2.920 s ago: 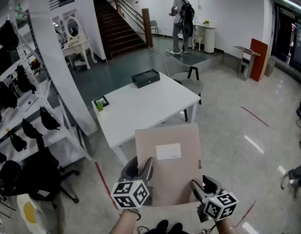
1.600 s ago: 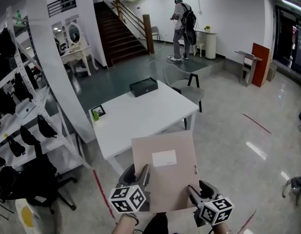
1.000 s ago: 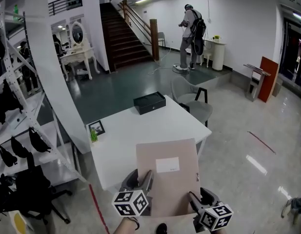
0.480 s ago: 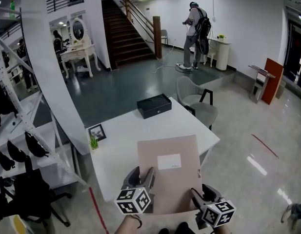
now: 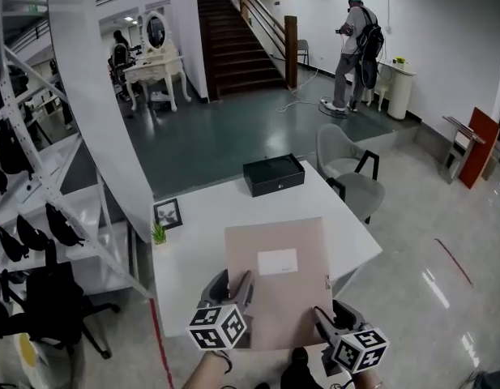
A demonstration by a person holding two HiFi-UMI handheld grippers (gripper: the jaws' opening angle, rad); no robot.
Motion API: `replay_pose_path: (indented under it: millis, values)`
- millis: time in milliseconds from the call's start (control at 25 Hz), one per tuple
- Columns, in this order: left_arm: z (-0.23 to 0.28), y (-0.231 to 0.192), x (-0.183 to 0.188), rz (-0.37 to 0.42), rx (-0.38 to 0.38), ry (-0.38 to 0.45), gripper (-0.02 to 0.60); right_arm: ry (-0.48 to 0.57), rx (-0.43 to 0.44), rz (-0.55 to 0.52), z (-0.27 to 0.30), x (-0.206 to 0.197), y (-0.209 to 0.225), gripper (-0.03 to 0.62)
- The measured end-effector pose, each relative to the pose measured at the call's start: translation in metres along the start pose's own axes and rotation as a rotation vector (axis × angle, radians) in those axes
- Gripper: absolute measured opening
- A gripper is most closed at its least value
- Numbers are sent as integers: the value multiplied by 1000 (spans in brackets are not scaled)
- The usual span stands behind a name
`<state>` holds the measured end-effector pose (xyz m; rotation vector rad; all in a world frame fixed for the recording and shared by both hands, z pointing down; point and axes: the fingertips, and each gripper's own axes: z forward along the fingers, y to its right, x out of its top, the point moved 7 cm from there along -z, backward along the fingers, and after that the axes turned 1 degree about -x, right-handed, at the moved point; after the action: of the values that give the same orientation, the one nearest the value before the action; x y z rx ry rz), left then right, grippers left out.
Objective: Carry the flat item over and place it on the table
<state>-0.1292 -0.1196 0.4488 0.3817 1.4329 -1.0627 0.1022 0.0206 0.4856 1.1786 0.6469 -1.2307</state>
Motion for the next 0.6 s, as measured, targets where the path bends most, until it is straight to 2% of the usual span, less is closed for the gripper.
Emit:
replay_pose_path:
  millis: [600]
  values:
    - [76,11,17,-43,246,77,238,-84,242,-70,96,69,84,210]
